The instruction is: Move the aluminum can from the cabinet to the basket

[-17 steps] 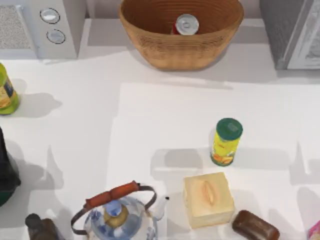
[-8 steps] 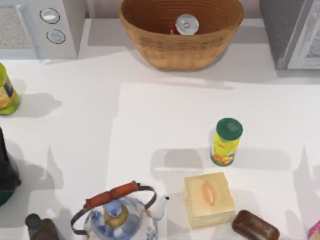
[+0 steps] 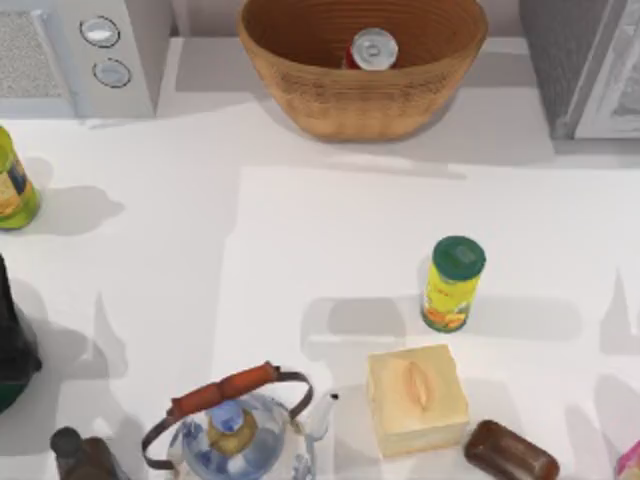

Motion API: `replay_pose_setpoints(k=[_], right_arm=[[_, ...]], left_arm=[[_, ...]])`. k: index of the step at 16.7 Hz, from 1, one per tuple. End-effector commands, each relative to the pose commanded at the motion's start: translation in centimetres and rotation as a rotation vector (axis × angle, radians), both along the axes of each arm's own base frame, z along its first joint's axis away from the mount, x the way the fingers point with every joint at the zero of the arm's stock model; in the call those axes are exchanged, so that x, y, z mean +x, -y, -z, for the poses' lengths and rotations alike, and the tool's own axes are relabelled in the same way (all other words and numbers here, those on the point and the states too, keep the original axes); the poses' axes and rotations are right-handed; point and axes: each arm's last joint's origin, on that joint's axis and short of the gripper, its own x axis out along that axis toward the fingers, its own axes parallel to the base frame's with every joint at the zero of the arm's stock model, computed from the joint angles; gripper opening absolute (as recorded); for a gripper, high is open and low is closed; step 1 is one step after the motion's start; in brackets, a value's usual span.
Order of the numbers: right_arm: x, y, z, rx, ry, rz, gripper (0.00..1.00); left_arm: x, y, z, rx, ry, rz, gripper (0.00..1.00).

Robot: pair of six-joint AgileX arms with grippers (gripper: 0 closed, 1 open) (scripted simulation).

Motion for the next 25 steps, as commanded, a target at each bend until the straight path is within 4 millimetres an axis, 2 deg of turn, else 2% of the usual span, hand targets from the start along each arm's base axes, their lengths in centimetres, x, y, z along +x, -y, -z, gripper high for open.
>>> replay_pose_setpoints(k=[8, 12, 14, 20, 22, 25], right_arm=[[3.3, 5.0, -1.3, 0.013, -0.022, 0.002, 1.0], [4.3, 8.2, -1.4, 0.0, -0.013, 0.003, 1.0], [4.7, 10.1, -0.9, 0.008, -0.024, 0.0, 1.0], [4.0, 16.5, 1.5, 0.009, -0.025, -0.001, 1.0], [3.6, 17.7, 2.0, 0.004, -0.022, -0.003, 1.0], [3.3, 18.3, 2.3, 0.005, -0.022, -0.002, 1.0]], left_arm=[[0.0, 0.0, 0.0, 0.0, 0.0, 0.0, 1.0], [0.0, 0.0, 0.0, 0.0, 0.0, 0.0, 1.0], [0.0, 0.0, 0.0, 0.0, 0.0, 0.0, 1.0], [0.0, 0.0, 0.0, 0.0, 0.0, 0.0, 1.0], [0.0, 0.0, 0.0, 0.0, 0.0, 0.0, 1.0], [0.0, 0.0, 0.0, 0.0, 0.0, 0.0, 1.0]])
